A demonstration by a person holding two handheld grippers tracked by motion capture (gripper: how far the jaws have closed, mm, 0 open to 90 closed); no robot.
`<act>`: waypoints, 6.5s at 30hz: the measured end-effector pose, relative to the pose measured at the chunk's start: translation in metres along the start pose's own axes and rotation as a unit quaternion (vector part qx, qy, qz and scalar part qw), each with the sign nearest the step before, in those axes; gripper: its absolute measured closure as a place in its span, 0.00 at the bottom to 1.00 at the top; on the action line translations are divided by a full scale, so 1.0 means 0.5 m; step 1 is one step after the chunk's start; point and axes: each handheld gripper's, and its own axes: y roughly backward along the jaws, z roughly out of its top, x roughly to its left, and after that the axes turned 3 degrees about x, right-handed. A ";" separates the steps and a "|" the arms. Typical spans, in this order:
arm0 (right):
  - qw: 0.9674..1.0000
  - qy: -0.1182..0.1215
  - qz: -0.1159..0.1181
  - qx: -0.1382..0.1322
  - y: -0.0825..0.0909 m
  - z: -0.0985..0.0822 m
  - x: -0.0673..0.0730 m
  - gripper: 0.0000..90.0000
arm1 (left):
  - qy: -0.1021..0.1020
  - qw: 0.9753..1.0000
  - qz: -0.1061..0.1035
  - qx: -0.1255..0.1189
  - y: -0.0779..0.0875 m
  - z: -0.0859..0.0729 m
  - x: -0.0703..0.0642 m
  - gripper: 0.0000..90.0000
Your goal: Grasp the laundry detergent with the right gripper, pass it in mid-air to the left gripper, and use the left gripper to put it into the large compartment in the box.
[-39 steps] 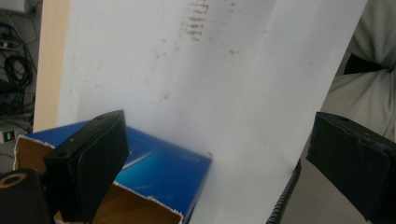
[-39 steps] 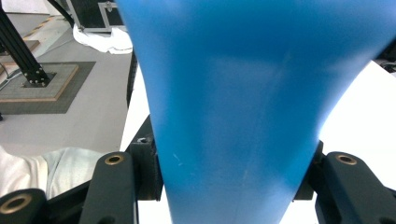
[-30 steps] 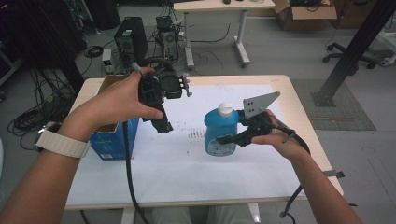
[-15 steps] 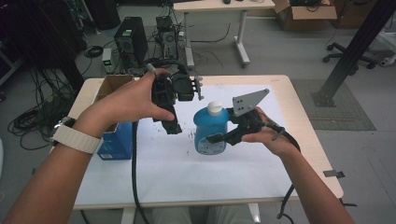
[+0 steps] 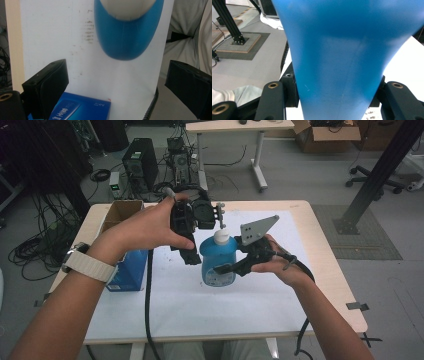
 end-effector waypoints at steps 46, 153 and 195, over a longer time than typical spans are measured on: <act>1.000 0.005 0.009 -0.001 -0.038 0.023 0.003 0.49 | 0.002 1.000 -0.011 0.001 -0.028 0.045 -0.001 0.07; 0.996 -0.038 -0.075 0.041 0.056 -0.029 -0.003 0.05 | 0.015 0.999 -0.033 0.015 -0.032 0.024 0.015 0.42; 0.955 -0.062 -0.157 0.243 0.201 -0.094 -0.009 0.04 | 0.318 0.946 -0.003 0.067 0.138 -0.087 0.121 0.42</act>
